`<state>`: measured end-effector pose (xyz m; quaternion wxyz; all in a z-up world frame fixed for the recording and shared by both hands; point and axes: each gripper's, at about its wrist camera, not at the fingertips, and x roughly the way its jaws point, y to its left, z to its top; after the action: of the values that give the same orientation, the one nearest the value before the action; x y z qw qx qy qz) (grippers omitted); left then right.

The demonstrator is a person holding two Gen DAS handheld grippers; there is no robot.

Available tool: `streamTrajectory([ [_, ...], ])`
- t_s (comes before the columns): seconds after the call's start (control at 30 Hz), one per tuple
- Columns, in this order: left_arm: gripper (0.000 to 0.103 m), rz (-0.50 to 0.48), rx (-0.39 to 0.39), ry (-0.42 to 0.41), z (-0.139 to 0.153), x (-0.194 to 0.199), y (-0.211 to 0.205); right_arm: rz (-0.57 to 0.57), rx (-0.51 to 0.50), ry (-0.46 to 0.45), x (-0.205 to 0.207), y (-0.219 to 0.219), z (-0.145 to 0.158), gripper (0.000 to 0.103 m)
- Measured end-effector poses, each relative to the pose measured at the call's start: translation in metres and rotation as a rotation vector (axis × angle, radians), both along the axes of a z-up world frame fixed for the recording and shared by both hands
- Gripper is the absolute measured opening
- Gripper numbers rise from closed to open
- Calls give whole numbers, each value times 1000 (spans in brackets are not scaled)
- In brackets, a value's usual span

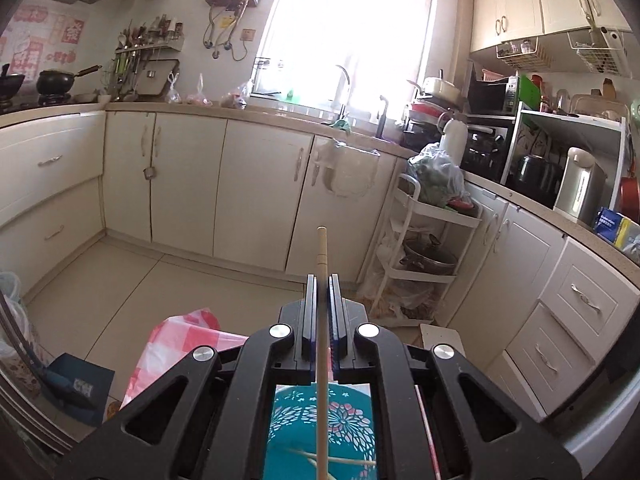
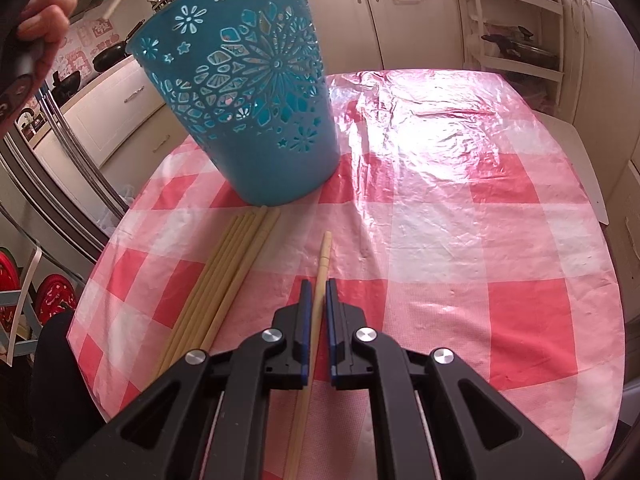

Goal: Organize utensils
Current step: 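Grasp a chopstick with the left gripper and drop it into the basket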

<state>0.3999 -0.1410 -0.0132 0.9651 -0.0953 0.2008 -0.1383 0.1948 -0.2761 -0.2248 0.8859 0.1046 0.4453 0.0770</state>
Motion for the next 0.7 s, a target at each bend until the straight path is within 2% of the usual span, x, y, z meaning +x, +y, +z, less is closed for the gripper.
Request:
streamTrajectory([
  [0.13,5,10,19,35,-23,12,-8,0,13,3,1,-2,0,7],
  [0.37,5,-1,80,85,-54,4,-7,-1,13,3,1,-2,0,7],
  [0.5,7,-15,146,130,-65,-4,-10,-2,10,4,1,-2,0,7],
  [0.53,13,-15,161,135,-67,-7,-10,-1,10,4,1,-2,0,7],
  [0.6,36,1,187,136,-67,-18,-7,-1,12,4,1,-2,0,7],
  [0.63,55,18,196,132,-66,-23,-3,-2,15,5,1,-2,0,8],
  [0.67,66,45,205,120,-65,-31,1,-1,17,5,1,-2,0,8],
  [0.7,69,61,214,114,-63,-37,5,0,18,5,1,-2,0,9],
])
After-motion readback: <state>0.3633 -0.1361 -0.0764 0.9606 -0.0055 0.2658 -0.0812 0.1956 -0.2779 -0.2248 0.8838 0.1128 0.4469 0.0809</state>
